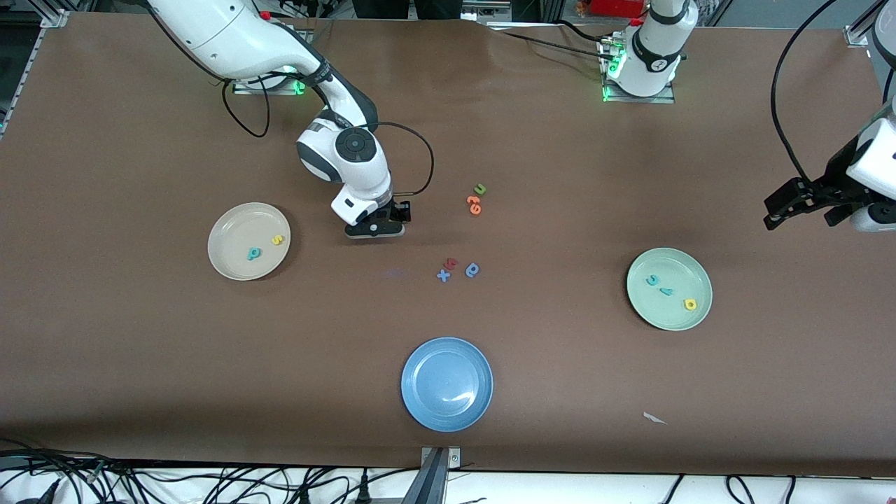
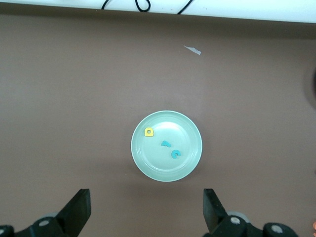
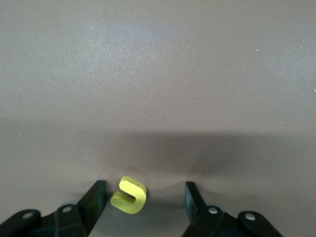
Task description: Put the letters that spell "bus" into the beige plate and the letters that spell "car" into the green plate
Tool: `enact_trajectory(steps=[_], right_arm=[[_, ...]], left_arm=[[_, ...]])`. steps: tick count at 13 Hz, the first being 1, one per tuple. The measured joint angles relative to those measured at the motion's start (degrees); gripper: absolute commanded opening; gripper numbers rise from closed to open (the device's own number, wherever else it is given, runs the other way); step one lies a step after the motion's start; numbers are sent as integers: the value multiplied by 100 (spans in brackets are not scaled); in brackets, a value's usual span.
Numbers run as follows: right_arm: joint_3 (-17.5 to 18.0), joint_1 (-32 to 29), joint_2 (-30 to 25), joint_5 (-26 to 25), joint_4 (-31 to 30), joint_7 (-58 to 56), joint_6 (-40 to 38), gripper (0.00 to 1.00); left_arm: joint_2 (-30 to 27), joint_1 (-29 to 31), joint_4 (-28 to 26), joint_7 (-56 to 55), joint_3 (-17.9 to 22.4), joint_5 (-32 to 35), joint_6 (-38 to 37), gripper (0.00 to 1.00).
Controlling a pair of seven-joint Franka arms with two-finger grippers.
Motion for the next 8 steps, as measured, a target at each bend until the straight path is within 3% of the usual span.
enact_trajectory(steps=[8], right_arm=[[-6,1,-5,-1,41,6,40,21]], left_arm=[[65,-6,-1,0,7,-20,-9,100]])
